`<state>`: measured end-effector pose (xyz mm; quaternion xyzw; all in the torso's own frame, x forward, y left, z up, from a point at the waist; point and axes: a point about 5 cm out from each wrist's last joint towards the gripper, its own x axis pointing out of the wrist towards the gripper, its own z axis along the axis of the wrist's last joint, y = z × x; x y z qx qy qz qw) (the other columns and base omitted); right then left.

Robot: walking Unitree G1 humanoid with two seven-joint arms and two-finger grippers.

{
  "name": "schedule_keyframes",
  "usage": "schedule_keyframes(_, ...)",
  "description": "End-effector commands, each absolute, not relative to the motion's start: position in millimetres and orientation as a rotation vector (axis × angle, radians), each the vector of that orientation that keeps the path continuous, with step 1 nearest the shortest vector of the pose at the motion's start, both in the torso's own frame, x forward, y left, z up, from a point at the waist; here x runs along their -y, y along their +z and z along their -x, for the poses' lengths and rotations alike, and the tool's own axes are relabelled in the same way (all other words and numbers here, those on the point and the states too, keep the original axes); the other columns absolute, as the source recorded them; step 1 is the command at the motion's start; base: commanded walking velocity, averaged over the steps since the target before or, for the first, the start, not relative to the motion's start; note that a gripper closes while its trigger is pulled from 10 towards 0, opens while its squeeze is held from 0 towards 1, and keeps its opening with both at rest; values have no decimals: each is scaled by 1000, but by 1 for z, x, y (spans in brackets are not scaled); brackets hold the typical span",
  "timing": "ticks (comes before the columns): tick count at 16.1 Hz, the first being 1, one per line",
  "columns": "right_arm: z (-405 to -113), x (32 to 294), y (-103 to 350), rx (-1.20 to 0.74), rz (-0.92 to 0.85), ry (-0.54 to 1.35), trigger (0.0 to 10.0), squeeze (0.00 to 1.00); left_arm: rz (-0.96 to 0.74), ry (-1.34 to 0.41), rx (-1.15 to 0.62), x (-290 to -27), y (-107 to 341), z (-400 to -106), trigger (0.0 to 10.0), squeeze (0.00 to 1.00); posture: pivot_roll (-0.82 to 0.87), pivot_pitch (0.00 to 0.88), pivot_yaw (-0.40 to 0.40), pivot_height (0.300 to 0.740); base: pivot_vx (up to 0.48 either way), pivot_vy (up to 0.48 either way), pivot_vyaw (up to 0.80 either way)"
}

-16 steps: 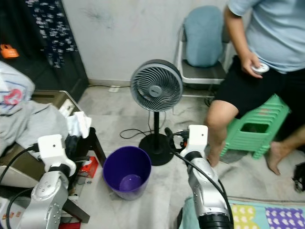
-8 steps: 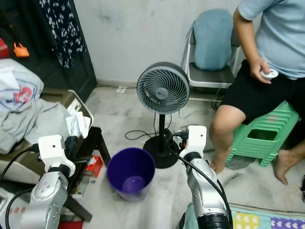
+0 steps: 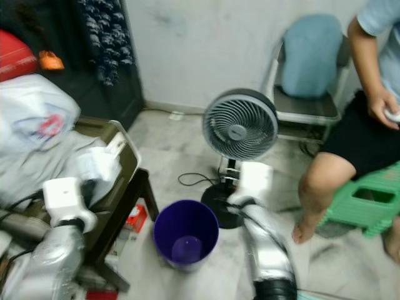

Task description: Clean up the room

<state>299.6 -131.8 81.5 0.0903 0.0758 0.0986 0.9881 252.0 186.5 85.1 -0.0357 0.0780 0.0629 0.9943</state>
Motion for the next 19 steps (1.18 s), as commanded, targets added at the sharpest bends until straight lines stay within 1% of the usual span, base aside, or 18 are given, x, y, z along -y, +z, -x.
schedule_keyframes(1,-298,148,78,-165,-173,152,10000,0,83,90,-148,-176,88,-255,0,0,-114,0,27,740,364,285,0)
schedule_keyframes(3,-298,148,78,-165,-172,154,10000,0,83,90,-148,-176,88,-255,0,0,-113,0,27,740,349,278,0)
schedule_keyframes(4,-298,148,78,-165,-171,154,10000,0,86,90,-141,-176,88,-255,0,0,-113,0,27,740,255,0,0)
schedule_keyframes(7,-299,147,77,-171,-169,155,10000,0,87,84,-128,-175,90,-256,0,0,-113,0,27,740,0,0,0)
schedule_keyframes(19,-297,147,74,-184,-168,159,10000,0,89,71,-139,-172,88,-255,0,0,-113,0,27,740,0,0,-800)
